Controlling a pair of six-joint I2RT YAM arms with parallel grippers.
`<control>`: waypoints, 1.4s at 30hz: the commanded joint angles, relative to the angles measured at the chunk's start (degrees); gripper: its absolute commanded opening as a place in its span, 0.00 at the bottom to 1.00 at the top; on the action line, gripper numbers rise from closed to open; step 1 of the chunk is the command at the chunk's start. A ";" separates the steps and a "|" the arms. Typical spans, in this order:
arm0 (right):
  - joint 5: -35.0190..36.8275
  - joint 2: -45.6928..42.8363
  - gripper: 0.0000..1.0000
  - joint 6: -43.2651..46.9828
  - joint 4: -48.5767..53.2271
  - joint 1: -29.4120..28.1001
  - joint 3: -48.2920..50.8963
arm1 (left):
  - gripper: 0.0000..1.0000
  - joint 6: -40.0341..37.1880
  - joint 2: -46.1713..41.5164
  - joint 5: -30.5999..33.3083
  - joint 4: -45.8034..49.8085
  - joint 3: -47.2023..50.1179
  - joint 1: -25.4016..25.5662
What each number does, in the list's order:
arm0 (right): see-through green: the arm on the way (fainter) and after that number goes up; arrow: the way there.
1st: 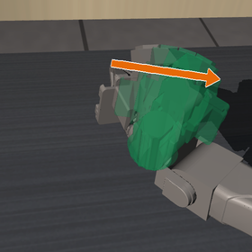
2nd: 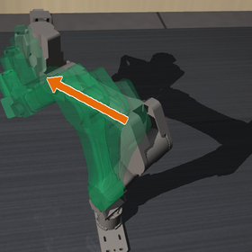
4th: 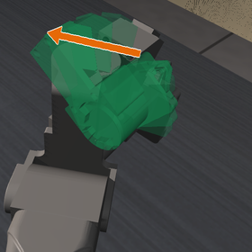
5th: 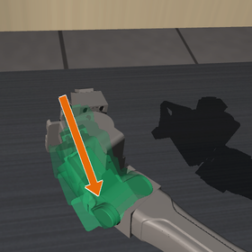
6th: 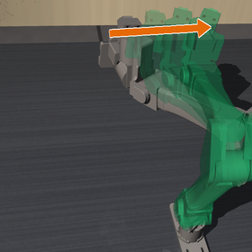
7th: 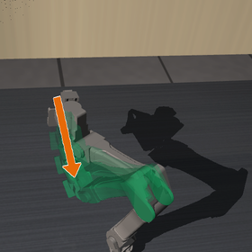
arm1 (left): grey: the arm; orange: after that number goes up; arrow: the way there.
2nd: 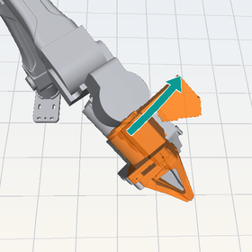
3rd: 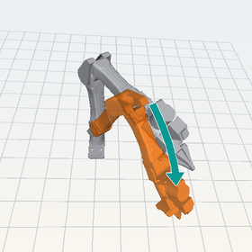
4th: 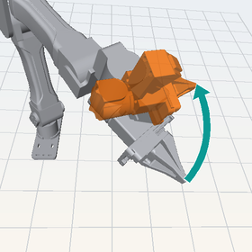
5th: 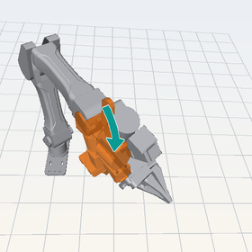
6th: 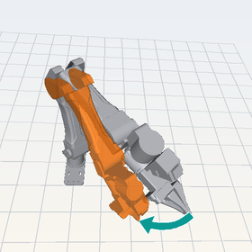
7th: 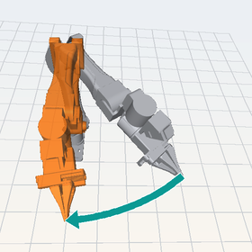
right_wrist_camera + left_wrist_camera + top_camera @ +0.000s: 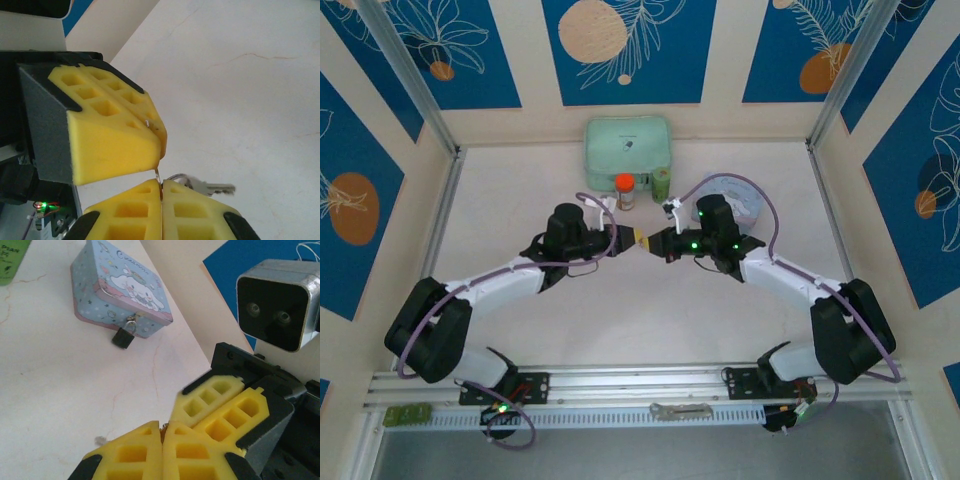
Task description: Unlock a padlock with a key
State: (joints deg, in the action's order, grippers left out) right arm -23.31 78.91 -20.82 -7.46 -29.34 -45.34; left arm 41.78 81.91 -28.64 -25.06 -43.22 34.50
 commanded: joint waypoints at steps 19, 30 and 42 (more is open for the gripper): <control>-4.99 -0.92 0.00 1.18 0.70 1.73 -0.41 | 0.91 5.31 -3.90 -3.62 -14.13 4.69 -4.71; -19.98 2.71 0.00 -3.74 -3.88 5.03 -2.81 | 0.64 7.60 1.98 -13.01 -23.37 2.72 -4.27; -22.90 5.28 0.00 -6.06 -6.05 6.14 -3.82 | 0.42 9.08 4.27 -15.30 -26.39 2.26 -3.65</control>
State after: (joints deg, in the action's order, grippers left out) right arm -43.62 83.66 -26.02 -12.69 -23.55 -47.00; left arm 50.65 85.21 -41.69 -48.03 -39.05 30.28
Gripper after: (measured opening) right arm 0.052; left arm 0.427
